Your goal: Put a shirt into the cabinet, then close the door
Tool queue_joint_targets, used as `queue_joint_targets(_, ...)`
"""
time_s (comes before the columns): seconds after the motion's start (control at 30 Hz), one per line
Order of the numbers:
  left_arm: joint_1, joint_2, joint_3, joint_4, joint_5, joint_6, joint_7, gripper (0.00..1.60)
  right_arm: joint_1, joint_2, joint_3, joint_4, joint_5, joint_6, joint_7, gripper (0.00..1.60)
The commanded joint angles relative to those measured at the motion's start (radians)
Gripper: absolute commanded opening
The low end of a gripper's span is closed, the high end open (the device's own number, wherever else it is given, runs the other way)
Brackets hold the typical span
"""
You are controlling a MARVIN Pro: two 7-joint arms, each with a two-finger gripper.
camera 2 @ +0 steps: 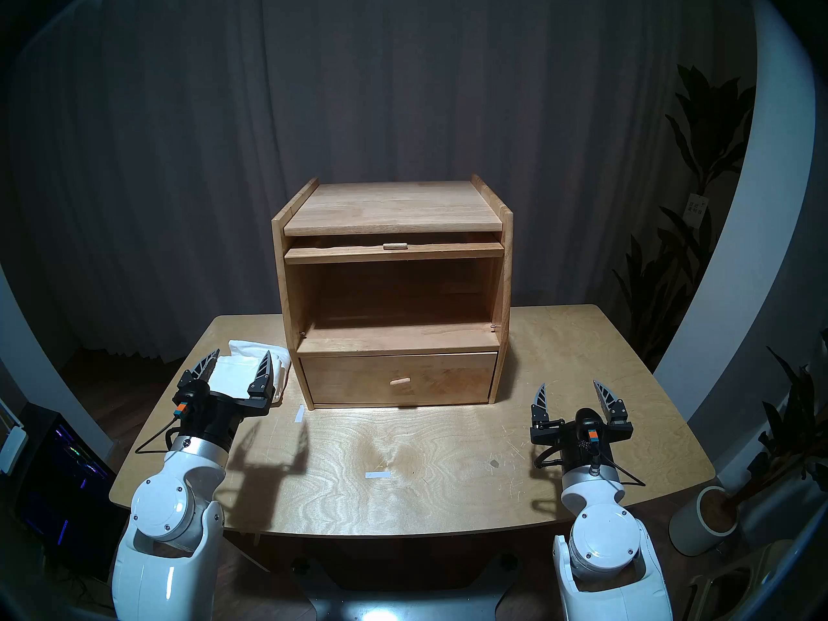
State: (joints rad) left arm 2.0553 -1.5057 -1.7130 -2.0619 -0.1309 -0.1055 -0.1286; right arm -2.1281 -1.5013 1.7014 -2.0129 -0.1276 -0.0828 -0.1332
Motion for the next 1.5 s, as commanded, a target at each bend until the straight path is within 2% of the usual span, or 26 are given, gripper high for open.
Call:
queue_joint_targets(0.0, 0.012, 0.013, 0.000, -0.003, -0.125, 0.116, -0.040, 1.60, 0.003, 0.001, -0.003, -0.018, 0.000, -0.004, 0.002, 1.60)
queue_joint_targets(0.17, -0.010, 0.003, 0.006, 0.046, -0.195, 0.216, -0.025, 1.60, 0.005, 0.001, -0.003, -0.015, 0.000, -0.005, 0.001, 1.60)
queue_joint_targets(0.27, -0.047, -0.007, -0.001, 0.074, -0.269, 0.315, -0.015, 1.60, 0.006, 0.001, -0.003, -0.013, -0.001, -0.005, -0.001, 1.60)
queue_joint_targets(0.33, -0.057, -0.008, -0.003, 0.083, -0.285, 0.321, -0.013, 1.60, 0.006, 0.001, -0.003, -0.012, -0.001, -0.005, -0.001, 1.60)
queue_joint_targets(0.47, -0.110, -0.015, -0.024, 0.075, -0.365, 0.410, -0.011, 1.60, 0.007, 0.002, -0.004, -0.011, -0.001, -0.005, -0.002, 1.60)
queue_joint_targets(0.53, -0.138, -0.027, -0.055, 0.020, -0.450, 0.467, -0.043, 1.60, 0.007, 0.002, -0.004, -0.010, -0.001, -0.005, -0.003, 1.60)
queue_joint_targets(0.6, -0.143, -0.029, -0.065, 0.006, -0.477, 0.473, -0.054, 1.60, 0.008, 0.002, -0.004, -0.010, -0.001, -0.005, -0.003, 1.60)
queue_joint_targets(0.7, -0.148, -0.038, -0.095, -0.026, -0.564, 0.488, -0.106, 1.60, 0.008, 0.002, -0.004, -0.008, -0.001, -0.005, -0.004, 1.60)
queue_joint_targets(0.73, -0.138, -0.060, -0.115, -0.032, -0.630, 0.530, -0.117, 1.60, 0.009, 0.002, -0.004, -0.007, -0.001, -0.005, -0.005, 1.60)
queue_joint_targets(0.83, -0.126, -0.074, -0.126, -0.023, -0.677, 0.566, -0.121, 1.60, 0.009, 0.002, -0.004, -0.005, -0.001, -0.005, -0.005, 1.60)
queue_joint_targets(0.97, -0.117, -0.103, -0.169, -0.012, -0.809, 0.631, -0.151, 1.60, 0.010, 0.002, -0.005, -0.004, -0.001, -0.005, -0.006, 1.60)
queue_joint_targets(1.0, -0.116, -0.113, -0.193, -0.004, -0.870, 0.671, -0.158, 1.60, 0.010, 0.002, -0.005, -0.004, -0.001, -0.006, -0.007, 1.60)
queue_joint_targets(1.13, -0.131, -0.125, -0.259, 0.019, -0.998, 0.759, -0.150, 1.60, 0.009, 0.003, -0.006, -0.007, -0.001, -0.006, -0.007, 1.60)
queue_joint_targets(1.2, -0.140, -0.125, -0.275, 0.031, -1.028, 0.783, -0.136, 1.60, 0.009, 0.003, -0.006, -0.008, -0.001, -0.006, -0.007, 1.60)
queue_joint_targets(1.23, -0.169, -0.107, -0.303, 0.050, -1.045, 0.824, -0.055, 1.60, 0.007, 0.003, -0.006, -0.011, -0.001, -0.007, -0.006, 1.60)
queue_joint_targets(1.27, -0.169, -0.107, -0.303, 0.050, -1.045, 0.824, -0.055, 1.60, 0.007, 0.003, -0.006, -0.011, -0.001, -0.007, -0.006, 1.60)
queue_joint_targets(1.33, -0.191, -0.092, -0.328, 0.060, -1.003, 0.851, -0.020, 1.60, 0.007, 0.004, -0.006, -0.012, -0.001, -0.007, -0.006, 1.60)
queue_joint_targets(1.37, -0.194, -0.078, -0.334, 0.047, -0.923, 0.808, -0.003, 1.60, 0.007, 0.004, -0.006, -0.012, -0.001, -0.007, -0.006, 1.60)
queue_joint_targets(1.47, -0.186, -0.052, -0.330, 0.002, -0.844, 0.772, 0.068, 1.60, 0.009, 0.003, -0.007, -0.008, -0.001, -0.006, -0.008, 1.60)
